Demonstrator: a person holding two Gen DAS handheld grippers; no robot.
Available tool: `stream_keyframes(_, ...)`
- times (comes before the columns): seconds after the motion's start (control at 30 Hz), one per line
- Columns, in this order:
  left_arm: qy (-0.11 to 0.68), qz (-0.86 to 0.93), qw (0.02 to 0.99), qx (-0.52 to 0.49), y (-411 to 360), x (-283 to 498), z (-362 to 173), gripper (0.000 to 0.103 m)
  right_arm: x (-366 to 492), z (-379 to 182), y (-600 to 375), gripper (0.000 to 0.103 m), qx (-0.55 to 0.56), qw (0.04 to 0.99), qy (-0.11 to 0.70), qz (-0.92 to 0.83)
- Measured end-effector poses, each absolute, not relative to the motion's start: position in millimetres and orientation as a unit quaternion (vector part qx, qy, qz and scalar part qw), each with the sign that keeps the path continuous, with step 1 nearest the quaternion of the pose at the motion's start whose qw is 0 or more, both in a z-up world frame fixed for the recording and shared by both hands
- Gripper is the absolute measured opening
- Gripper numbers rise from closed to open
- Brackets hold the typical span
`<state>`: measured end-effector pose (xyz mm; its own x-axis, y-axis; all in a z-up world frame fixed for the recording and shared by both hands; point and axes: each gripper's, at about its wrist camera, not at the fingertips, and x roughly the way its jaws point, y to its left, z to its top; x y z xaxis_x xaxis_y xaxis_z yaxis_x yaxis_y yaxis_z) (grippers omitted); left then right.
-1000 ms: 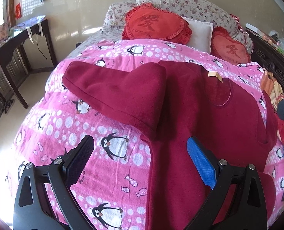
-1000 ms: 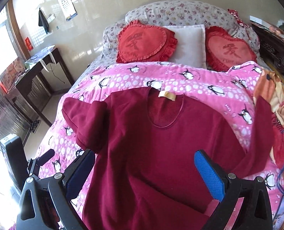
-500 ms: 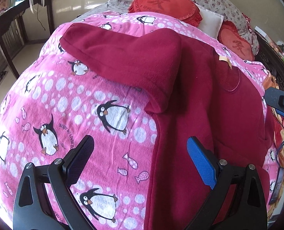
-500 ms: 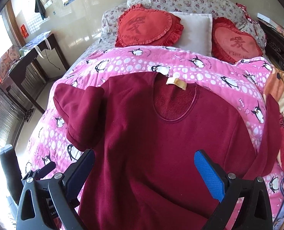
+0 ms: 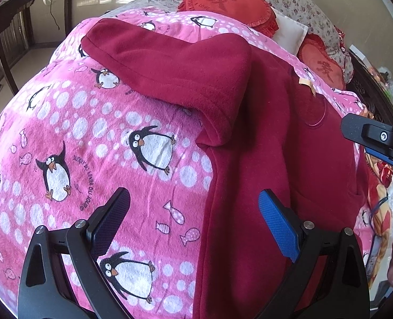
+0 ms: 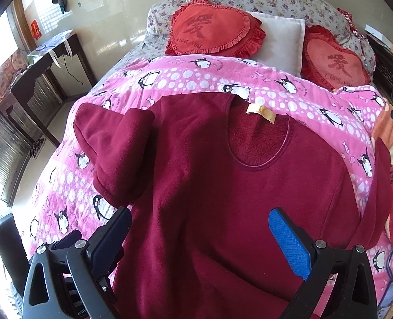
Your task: Fold small clothes
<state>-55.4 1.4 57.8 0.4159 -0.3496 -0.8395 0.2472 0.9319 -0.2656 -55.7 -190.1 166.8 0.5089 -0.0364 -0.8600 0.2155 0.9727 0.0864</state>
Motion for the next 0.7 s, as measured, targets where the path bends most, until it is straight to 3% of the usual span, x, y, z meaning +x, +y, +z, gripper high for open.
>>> stream_keyframes(0.7, 0.503, -0.154, 0.849, -0.040, 7.1, -50.9, 55.5, 0.098, -48.6, 157.7, -184.3, 0.103, 0.082, 0.860, 0.498, -0.072)
